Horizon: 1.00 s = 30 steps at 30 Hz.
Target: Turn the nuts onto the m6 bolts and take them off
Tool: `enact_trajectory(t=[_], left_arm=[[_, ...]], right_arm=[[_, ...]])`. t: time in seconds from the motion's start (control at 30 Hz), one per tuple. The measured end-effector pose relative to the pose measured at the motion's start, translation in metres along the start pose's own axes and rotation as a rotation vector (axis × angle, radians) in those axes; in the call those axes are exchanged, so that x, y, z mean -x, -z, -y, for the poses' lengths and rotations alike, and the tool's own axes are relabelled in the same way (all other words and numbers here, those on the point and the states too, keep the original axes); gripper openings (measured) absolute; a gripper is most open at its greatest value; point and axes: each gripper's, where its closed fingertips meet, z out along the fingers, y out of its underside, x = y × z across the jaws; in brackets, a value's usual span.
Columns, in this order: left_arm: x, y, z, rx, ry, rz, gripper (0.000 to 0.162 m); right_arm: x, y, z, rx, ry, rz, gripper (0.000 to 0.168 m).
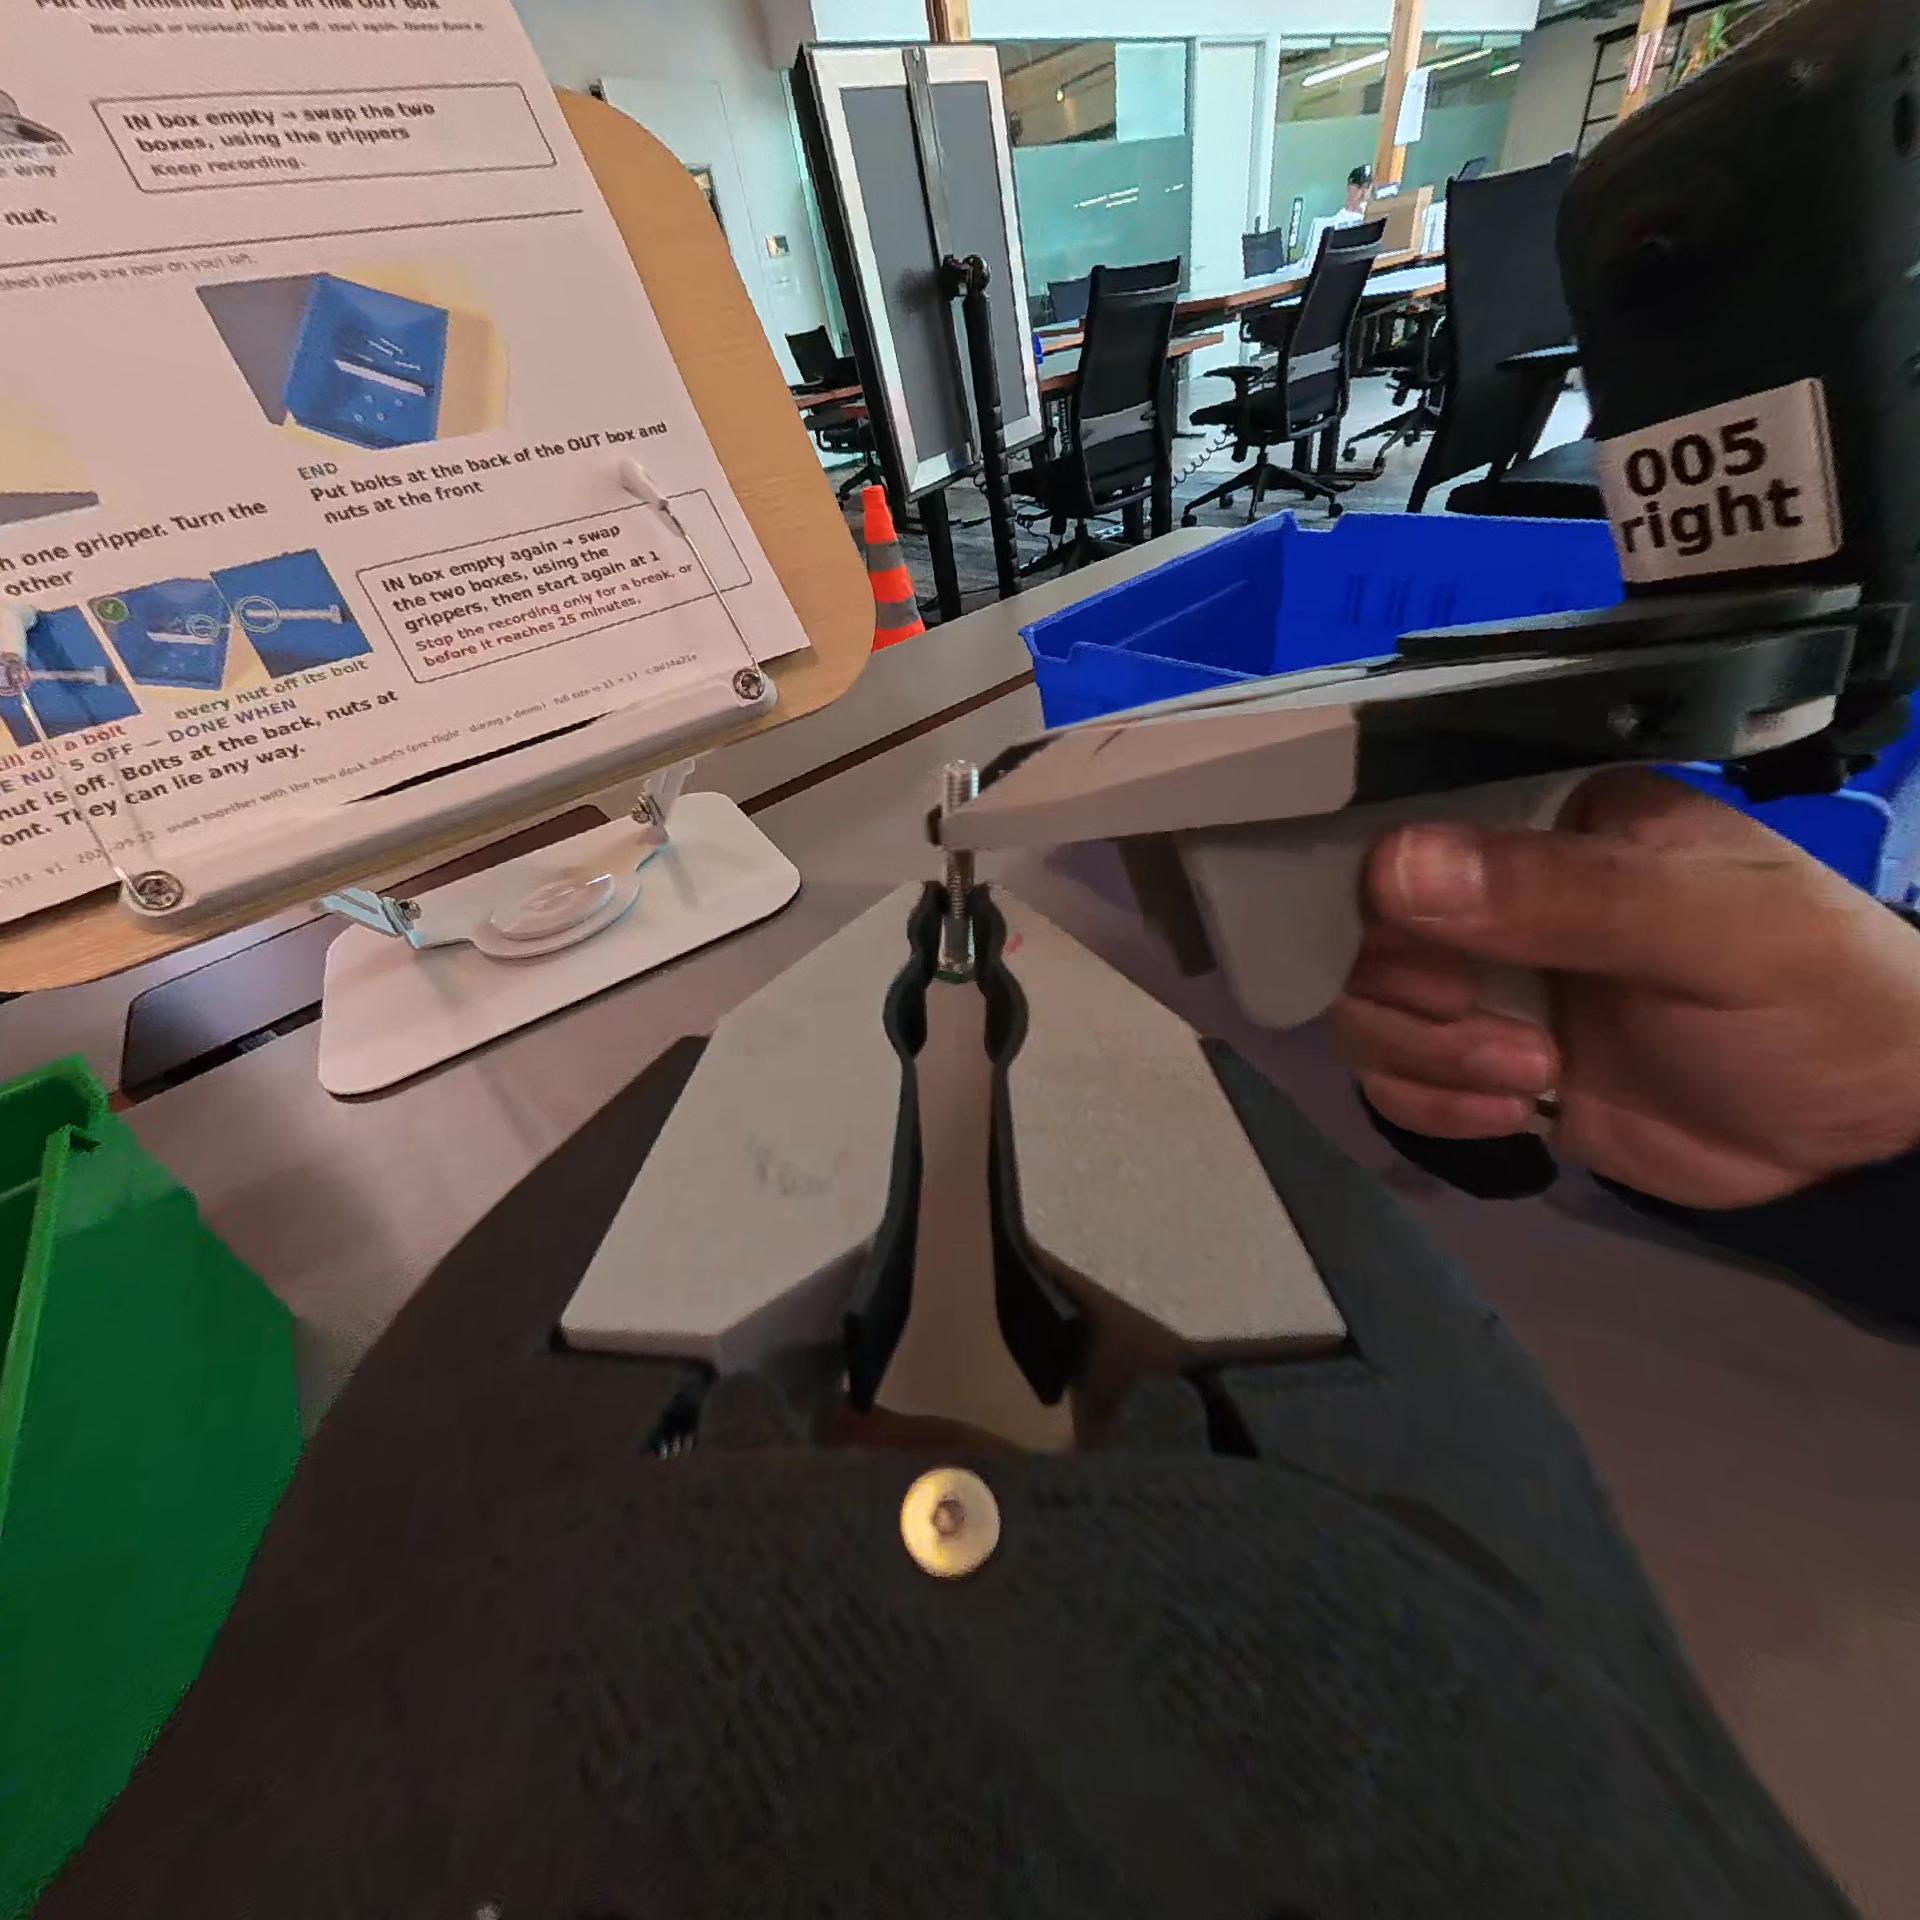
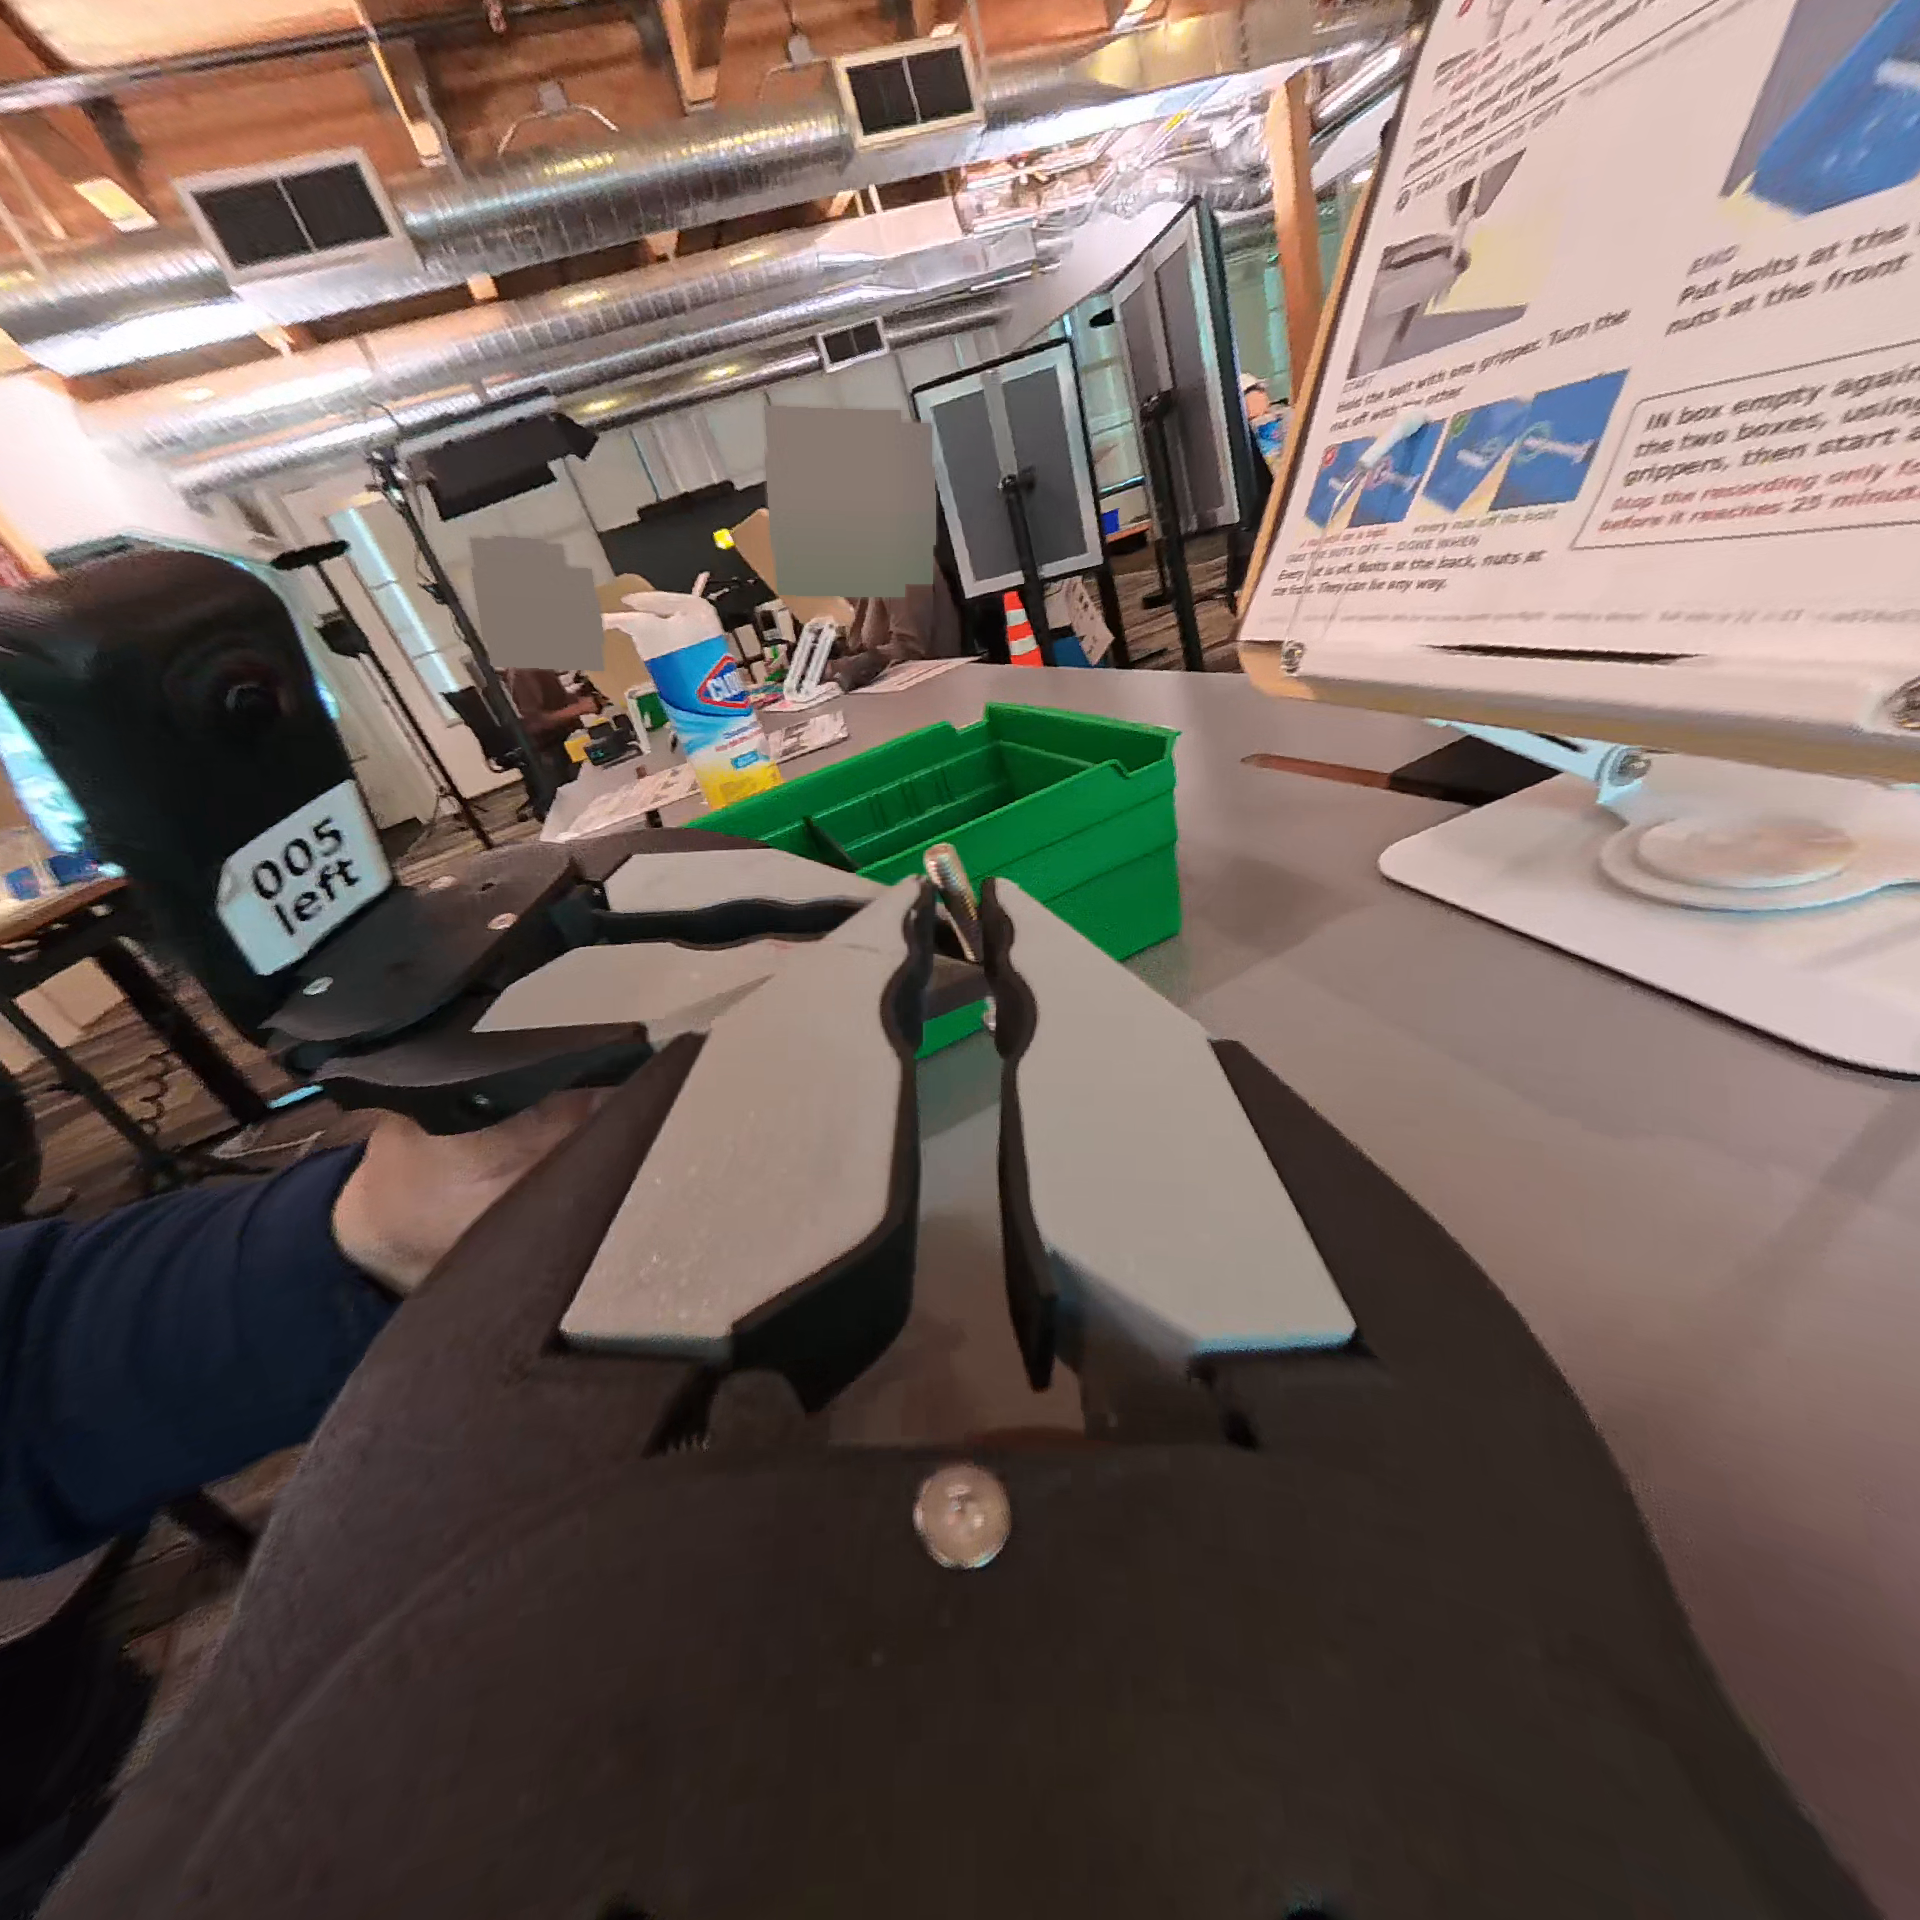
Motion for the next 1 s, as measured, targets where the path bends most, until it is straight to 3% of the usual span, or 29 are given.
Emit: enact_trajectory(t=[0.23,0.3,0.43,0.6,0.77,1.0], left_arm=[[-0.002,-0.006,-0.019,0.078,0.011,-0.005,0.006],[-0.003,-0.007,-0.024,0.100,0.007,-0.009,0.025],[-0.007,-0.009,-0.029,0.135,0.016,-0.029,0.043],[0.007,-0.005,-0.022,0.094,0.195,-0.028,0.044],[0.012,-0.001,-0.012,0.042,0.204,-0.007,0.044],[0.023,0.006,0.000,-0.020,0.216,0.040,0.037]], right_arm=[[-0.017,-0.001,-0.015,0.095,0.039,-0.087,0.002],[-0.025,0.000,-0.021,0.129,0.058,-0.132,0.002],[-0.038,-0.001,-0.037,0.208,0.078,-0.185,0.002],[-0.052,0.000,-0.051,0.274,0.101,-0.236,0.002],[-0.054,-0.002,-0.058,0.305,0.098,-0.230,0.002],[-0.054,-0.007,-0.102,0.540,0.088,-0.201,0.002]])
